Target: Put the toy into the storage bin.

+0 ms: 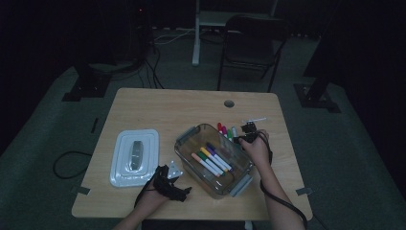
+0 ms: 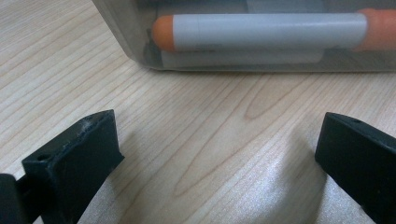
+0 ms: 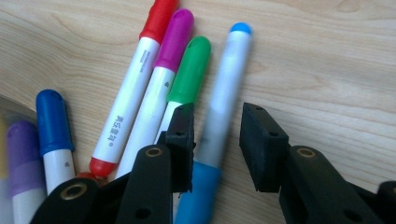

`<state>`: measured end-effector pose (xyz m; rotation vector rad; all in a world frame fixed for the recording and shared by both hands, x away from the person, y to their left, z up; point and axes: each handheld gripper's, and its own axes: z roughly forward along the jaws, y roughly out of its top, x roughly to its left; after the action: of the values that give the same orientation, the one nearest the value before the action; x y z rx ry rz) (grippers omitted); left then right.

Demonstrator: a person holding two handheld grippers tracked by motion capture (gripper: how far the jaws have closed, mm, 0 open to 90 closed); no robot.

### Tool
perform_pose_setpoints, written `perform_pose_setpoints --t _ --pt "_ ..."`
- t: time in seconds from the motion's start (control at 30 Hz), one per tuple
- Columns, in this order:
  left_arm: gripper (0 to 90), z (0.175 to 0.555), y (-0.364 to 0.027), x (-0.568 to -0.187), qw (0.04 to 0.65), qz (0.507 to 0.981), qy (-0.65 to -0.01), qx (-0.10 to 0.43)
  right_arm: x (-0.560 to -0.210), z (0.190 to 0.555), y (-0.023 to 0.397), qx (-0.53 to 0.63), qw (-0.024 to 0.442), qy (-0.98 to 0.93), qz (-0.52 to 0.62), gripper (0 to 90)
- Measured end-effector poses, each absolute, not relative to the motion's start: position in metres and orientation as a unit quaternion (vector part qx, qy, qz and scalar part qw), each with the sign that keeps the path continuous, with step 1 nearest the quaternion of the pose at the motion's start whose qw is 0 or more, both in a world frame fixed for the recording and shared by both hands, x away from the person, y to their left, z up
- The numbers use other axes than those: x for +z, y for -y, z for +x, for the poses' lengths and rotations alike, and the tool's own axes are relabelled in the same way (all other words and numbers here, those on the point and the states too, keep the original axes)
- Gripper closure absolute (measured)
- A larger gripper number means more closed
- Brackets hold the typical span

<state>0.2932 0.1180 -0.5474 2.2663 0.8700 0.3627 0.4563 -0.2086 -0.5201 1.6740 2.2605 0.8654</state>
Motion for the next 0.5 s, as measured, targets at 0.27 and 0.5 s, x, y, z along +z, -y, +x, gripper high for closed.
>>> perform_pose_setpoints --t 0.27,0.5 --pt "0.5 0.293 -0.118 -0.547 0.337 0.869 -0.334 0.139 -0.508 0.454 0.225 0.301 0.086 -0.727 0.611 76.4" --pt "0.5 0.293 -0.118 -0.547 0.336 0.870 -0.334 0.139 -0.455 0.435 0.237 0.344 0.093 -0.724 0.591 76.4"
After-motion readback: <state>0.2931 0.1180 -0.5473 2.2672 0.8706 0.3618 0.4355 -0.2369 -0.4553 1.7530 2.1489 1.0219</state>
